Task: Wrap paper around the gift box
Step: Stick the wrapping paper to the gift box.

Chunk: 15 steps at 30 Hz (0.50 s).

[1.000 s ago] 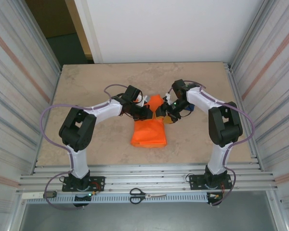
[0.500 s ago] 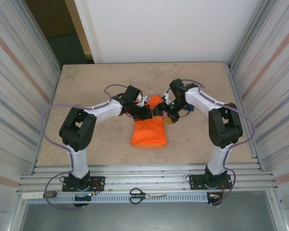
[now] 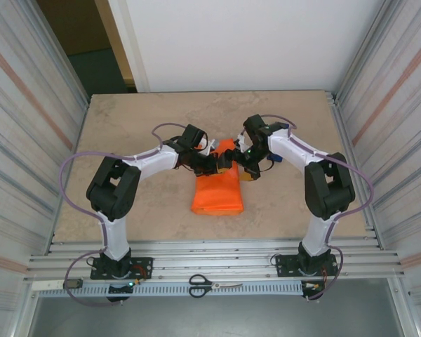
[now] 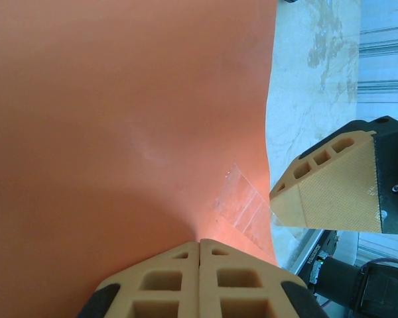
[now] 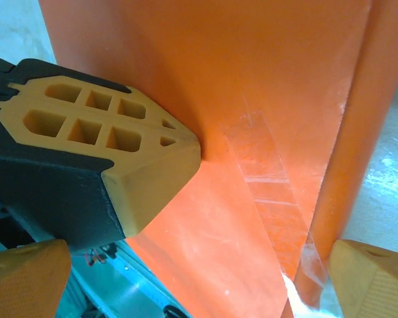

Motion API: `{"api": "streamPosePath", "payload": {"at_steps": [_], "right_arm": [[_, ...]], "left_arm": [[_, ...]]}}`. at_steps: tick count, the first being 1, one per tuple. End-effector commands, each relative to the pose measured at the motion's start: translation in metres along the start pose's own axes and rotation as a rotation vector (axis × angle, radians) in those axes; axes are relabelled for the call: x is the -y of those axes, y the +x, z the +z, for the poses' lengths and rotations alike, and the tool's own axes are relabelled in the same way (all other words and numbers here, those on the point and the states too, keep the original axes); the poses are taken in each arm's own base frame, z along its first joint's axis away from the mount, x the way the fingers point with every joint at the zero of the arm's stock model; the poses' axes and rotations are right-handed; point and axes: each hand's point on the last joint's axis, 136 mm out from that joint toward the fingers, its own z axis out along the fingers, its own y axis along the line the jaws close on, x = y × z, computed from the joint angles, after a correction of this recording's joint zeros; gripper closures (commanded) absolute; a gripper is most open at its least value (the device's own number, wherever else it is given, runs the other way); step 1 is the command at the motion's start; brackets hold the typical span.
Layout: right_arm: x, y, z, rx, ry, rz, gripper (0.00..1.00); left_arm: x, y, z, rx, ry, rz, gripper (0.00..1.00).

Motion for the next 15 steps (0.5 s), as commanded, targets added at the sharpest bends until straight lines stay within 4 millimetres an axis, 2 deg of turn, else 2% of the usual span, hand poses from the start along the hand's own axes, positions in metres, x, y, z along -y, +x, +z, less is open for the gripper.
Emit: {"api": "streamPosePath", "payload": {"at_steps": [1,6,12,14,15], "right_arm": [[0.005,-0.006,-0.006,0.074,0.045,0.026,0.02],[0.014,-0.01,-0.014,0.13,0.086,0.044,0.02],[0.017,-0.014,-0.044,0.252,0.035,0.05,0.01],[0.015,-0.013,-0.051,0.275,-0.028,0.058,0.21],[0.016,-0.013,-0.053,0.286,-0.056,0.072,0.42]], "left_arm": [[-0.083,0.057,0.034,-0.157,-0.239,-0.122,1.0],[-0.082,0.057,0.035,-0.157,-0.233,-0.12,1.0],[-0.082,0.057,0.034,-0.158,-0.232,-0.12,1.0],[-0.081,0.058,0.035,-0.161,-0.231,-0.118,1.0],[-0.081,0.057,0.034,-0.16,-0.231,-0.117,1.0]]}}
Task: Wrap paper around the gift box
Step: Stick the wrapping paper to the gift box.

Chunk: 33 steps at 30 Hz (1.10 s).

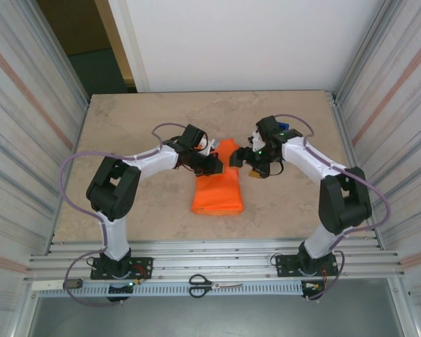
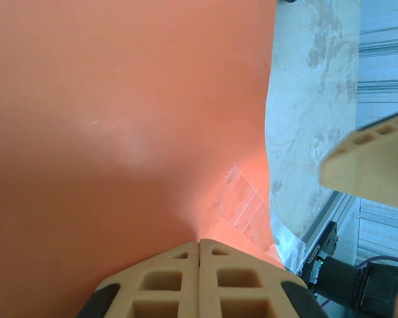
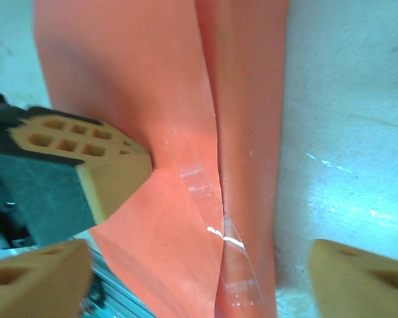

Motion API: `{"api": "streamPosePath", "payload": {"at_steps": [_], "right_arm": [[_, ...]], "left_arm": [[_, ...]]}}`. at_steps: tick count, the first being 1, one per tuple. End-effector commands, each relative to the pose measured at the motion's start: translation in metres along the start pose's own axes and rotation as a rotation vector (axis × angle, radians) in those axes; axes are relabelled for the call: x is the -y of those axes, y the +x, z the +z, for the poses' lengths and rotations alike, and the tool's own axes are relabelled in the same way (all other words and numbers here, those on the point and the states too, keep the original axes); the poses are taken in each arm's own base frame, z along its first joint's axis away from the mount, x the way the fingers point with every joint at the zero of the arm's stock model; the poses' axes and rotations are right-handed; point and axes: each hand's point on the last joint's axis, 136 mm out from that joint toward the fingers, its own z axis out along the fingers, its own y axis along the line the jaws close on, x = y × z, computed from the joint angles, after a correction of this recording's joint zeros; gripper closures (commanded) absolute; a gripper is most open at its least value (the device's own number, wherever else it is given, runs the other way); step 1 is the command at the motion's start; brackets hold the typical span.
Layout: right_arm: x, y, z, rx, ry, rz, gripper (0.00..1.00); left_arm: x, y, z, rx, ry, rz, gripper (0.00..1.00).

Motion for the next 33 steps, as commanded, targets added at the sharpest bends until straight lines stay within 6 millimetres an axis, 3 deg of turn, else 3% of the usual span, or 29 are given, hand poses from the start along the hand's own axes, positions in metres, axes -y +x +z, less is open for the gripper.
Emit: {"api": "streamPosePath", "payload": {"at_steps": [1,3,6,10,23,28,33], "right_arm": [[-0.007,-0.007,-0.014,0.07,-0.111,0.032,0.58],[-0.012,-0.005,-0.013,0.07,-0.202,0.056,0.82],[-0.02,0.002,-0.006,0.029,-0.303,0.072,0.99],[-0.015,0.011,0.007,-0.01,-0.33,0.099,1.0],[0.032,0.044,0.049,-0.103,-0.241,0.179,1.0],[0.027,0.042,0.046,-0.094,-0.248,0.174,1.0],[0.027,0.029,0.024,-0.014,-0.145,0.135,1.0]], "left_arm": [[-0.081,0.057,0.035,-0.16,-0.231,-0.117,1.0],[-0.081,0.057,0.035,-0.161,-0.231,-0.117,1.0],[-0.082,0.057,0.035,-0.162,-0.233,-0.119,1.0],[-0.082,0.057,0.035,-0.164,-0.233,-0.117,1.0],[-0.085,0.059,0.034,-0.174,-0.242,-0.118,1.0],[-0.087,0.061,0.034,-0.177,-0.243,-0.122,1.0],[-0.086,0.06,0.033,-0.173,-0.24,-0.122,1.0]]}}
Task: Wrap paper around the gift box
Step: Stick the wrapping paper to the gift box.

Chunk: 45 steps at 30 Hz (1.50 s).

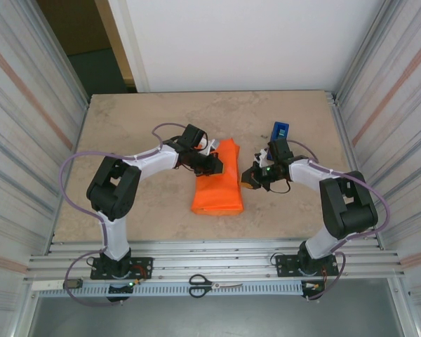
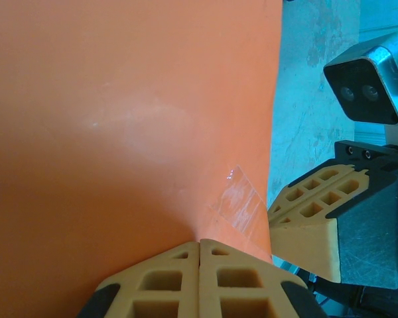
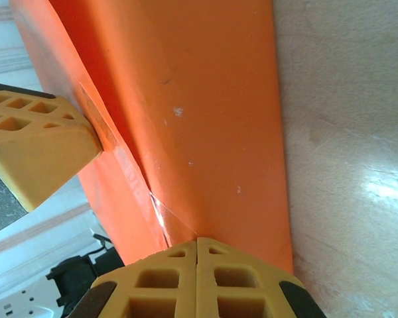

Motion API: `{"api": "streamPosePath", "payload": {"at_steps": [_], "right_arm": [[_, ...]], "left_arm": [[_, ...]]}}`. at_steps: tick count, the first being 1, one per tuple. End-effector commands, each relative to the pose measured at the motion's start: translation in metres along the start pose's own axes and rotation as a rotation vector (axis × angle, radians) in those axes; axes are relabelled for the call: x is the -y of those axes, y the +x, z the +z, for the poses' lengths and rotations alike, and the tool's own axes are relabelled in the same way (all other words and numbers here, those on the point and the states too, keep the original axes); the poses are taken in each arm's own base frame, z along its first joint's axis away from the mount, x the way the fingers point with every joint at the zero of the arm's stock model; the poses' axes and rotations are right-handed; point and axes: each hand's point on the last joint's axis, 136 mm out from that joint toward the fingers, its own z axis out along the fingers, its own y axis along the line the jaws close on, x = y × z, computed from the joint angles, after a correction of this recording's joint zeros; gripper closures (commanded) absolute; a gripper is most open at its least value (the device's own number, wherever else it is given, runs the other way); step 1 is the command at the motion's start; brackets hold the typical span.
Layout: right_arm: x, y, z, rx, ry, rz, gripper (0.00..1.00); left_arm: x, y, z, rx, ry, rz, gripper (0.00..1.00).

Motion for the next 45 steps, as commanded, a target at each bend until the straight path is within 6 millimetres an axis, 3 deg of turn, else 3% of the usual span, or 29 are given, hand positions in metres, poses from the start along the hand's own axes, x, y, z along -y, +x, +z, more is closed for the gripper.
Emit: {"api": "streamPosePath", "payload": {"at_steps": [1,4,7,18,26,37,40,45], "right_arm": [[-0.002,-0.005,-0.018,0.062,0.121,-0.035,1.0],[-0.012,-0.011,-0.027,0.1,0.142,-0.07,1.0],[-0.019,-0.012,-0.022,0.097,0.163,-0.104,1.0],[-0.004,-0.005,0.01,0.014,0.232,-0.07,1.0],[-0.012,-0.011,-0.023,0.098,0.221,-0.08,1.0],[-0.006,0.001,0.008,0.0,0.186,-0.062,1.0],[-0.003,0.002,0.006,-0.001,0.212,-0.067,1.0],[0.004,0.0,-0.014,0.048,0.256,-0.062,1.0]], "left_arm": [[-0.086,0.059,0.033,-0.167,-0.242,-0.121,1.0],[-0.085,0.058,0.033,-0.167,-0.241,-0.12,1.0],[-0.086,0.058,0.033,-0.166,-0.241,-0.121,1.0],[-0.085,0.058,0.031,-0.162,-0.238,-0.119,1.0],[-0.084,0.058,0.031,-0.162,-0.237,-0.116,1.0],[-0.085,0.059,0.031,-0.165,-0.239,-0.118,1.0],[-0.085,0.059,0.03,-0.161,-0.24,-0.119,1.0],[-0.084,0.058,0.03,-0.161,-0.237,-0.12,1.0]]}}
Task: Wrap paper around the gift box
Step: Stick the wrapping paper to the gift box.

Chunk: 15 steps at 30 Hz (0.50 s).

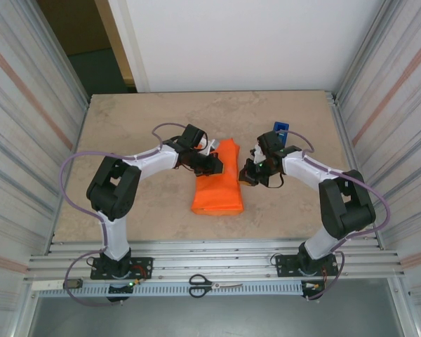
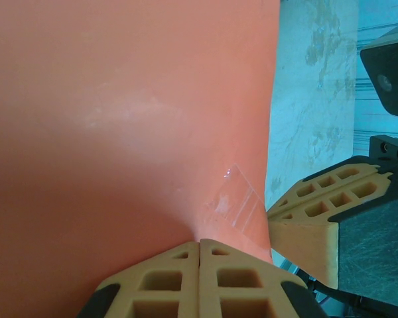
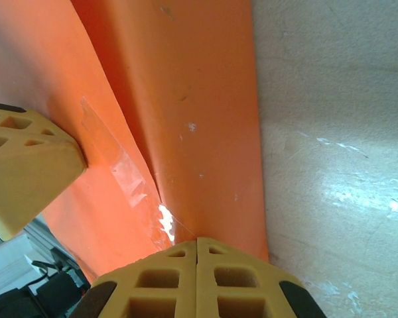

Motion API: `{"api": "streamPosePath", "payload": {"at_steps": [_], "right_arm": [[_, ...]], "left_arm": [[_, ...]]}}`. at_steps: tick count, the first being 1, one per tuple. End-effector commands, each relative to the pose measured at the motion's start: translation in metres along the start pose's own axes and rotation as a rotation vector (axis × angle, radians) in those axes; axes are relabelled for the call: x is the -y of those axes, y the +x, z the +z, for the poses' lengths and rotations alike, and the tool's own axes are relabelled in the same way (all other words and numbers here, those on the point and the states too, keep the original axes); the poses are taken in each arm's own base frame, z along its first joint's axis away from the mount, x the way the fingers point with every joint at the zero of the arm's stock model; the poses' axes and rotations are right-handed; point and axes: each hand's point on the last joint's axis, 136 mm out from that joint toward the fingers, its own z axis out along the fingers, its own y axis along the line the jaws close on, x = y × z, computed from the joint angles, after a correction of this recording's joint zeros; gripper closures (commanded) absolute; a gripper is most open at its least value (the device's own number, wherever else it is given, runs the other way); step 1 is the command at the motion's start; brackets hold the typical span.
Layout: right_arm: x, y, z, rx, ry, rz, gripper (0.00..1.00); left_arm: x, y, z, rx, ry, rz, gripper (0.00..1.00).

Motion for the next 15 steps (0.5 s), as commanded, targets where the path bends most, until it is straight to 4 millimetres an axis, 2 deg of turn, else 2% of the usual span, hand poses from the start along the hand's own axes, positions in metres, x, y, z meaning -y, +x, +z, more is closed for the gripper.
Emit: {"api": "streamPosePath", "payload": {"at_steps": [1,4,12,15], "right_arm": [[0.013,0.004,-0.015,0.02,0.062,-0.001,1.0],[0.013,0.008,-0.017,0.011,0.061,-0.007,1.0],[-0.004,0.011,0.01,-0.058,0.009,-0.025,1.0],[-0.004,0.008,0.005,-0.041,0.035,-0.04,1.0]], "left_arm": [[-0.083,0.058,0.03,-0.16,-0.238,-0.126,1.0],[-0.083,0.057,0.029,-0.159,-0.239,-0.125,1.0],[-0.083,0.056,0.029,-0.156,-0.238,-0.125,1.0],[-0.082,0.055,0.028,-0.153,-0.239,-0.125,1.0]]}}
